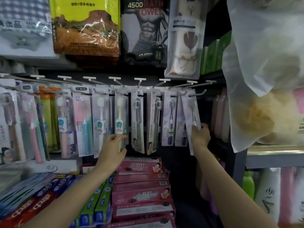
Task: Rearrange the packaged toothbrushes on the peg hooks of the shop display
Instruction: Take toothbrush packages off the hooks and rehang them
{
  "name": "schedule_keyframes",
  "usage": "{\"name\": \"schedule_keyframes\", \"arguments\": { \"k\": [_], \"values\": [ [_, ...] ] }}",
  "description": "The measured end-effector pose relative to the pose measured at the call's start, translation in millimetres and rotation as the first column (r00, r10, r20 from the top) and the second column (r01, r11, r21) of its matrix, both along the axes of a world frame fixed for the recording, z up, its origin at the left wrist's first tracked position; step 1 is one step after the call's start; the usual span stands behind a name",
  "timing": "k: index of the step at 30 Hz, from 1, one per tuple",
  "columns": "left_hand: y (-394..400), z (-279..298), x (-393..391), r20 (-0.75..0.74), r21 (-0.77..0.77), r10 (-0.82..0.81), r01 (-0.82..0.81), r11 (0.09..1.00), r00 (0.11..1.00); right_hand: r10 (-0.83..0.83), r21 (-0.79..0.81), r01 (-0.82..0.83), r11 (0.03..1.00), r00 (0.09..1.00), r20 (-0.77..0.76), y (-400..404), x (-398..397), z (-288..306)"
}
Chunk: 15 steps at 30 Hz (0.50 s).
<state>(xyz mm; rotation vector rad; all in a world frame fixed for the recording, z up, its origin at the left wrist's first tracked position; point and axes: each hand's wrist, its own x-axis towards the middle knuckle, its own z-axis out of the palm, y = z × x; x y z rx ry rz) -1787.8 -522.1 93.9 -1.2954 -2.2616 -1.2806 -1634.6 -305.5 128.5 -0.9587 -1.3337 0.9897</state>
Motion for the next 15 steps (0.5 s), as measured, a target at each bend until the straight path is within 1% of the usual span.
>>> {"name": "schedule_keyframes", "arguments": {
  "k": [3, 6, 8, 12, 13, 15],
  "values": [
    [0, -6, -4, -0.037, 0.018, 0.019, -0.018, 1.000, 0.999, -0.093, 0.094, 0.083, 0.992, 0.990, 0.109, 0, -11, -5],
    [2, -12, -8, -0.092, 0.048, 0.000, 0.005, 0.999, 0.996, -0.122, 0.222, 0.079, 0.972, 0.974, 0.190, -1, -21, -12],
    [3, -14, -10, -0.129, 0.064, -0.018, 0.026, 0.998, 0.992, -0.088, 0.213, 0.041, 0.976, 0.973, 0.216, 4, -26, -11],
    [4, -19, -11, -0.154, 0.098, -0.046, 0.062, 0.993, 0.987, 0.030, 0.155, -0.066, 0.986, 0.975, 0.221, 15, -45, -7],
    [4, -19, -11, -0.157, 0.099, -0.047, 0.063, 0.993, 0.986, 0.027, 0.156, -0.060, 0.986, 0.978, 0.207, 15, -51, -7],
    [5, -19, -11, -0.156, 0.089, -0.050, 0.064, 0.994, 0.986, -0.030, 0.147, 0.003, 0.989, 0.982, 0.184, 12, -60, -8]
  ]
}}
